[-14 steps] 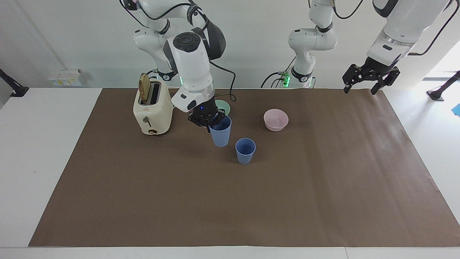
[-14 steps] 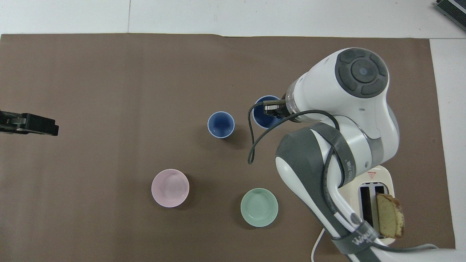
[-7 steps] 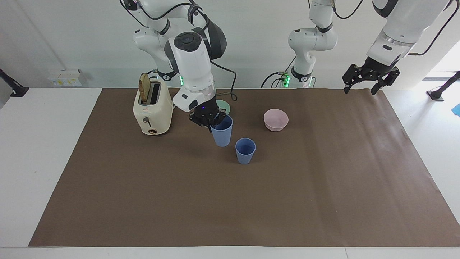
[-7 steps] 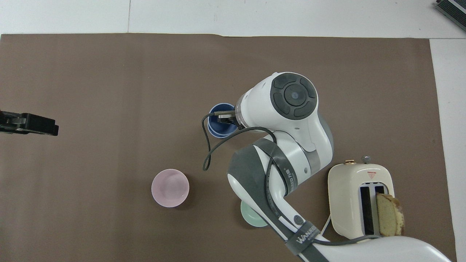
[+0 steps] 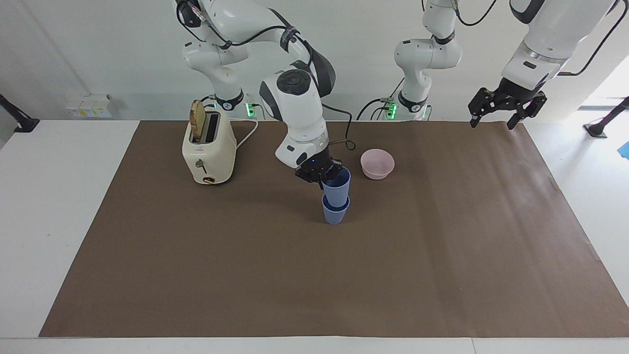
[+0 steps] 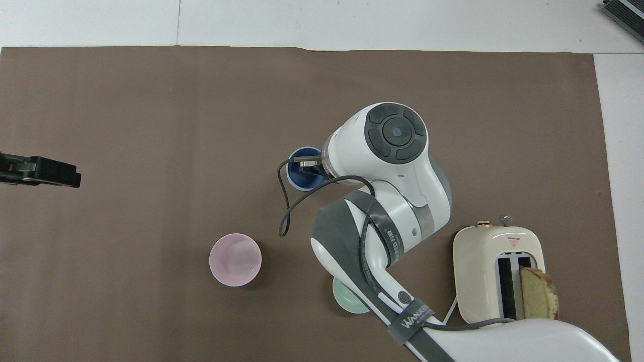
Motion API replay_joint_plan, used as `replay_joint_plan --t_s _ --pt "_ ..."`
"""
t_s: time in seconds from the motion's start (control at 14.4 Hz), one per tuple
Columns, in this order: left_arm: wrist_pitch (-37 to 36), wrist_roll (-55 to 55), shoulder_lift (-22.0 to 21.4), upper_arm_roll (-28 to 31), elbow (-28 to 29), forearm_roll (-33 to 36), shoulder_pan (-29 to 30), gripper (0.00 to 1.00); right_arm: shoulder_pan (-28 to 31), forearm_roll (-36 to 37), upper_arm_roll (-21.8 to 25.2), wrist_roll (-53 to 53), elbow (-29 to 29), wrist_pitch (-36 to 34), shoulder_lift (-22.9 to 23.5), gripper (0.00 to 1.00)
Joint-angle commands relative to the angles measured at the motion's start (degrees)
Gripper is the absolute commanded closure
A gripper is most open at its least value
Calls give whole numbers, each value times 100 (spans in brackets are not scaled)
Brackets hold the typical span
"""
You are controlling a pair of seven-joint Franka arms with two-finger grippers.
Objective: Stack blue cups with both arms
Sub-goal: 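Lower the held cup into the first cup and open the right gripper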
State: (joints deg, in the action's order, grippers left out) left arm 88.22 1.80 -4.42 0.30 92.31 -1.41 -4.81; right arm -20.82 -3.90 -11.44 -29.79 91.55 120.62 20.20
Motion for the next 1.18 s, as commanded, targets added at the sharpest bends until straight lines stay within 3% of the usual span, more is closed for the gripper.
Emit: replay_joint_plan --t_s 0.0,0.83,0.9,0.97,1.11 --pt "-51 22 -86 -12 41 -52 42 0 16 3 -16 -89 12 15 63 100" --pt "-51 22 -86 -12 41 -52 51 0 43 29 2 -97 65 243 388 100" --pt "-51 22 -86 -12 41 -52 51 0 43 29 2 -97 65 243 388 94" --pt "-51 22 -86 -12 41 -52 51 0 51 29 2 -97 65 243 388 64" --pt "-51 22 -86 -12 41 -52 51 0 69 29 2 -97 56 243 388 41"
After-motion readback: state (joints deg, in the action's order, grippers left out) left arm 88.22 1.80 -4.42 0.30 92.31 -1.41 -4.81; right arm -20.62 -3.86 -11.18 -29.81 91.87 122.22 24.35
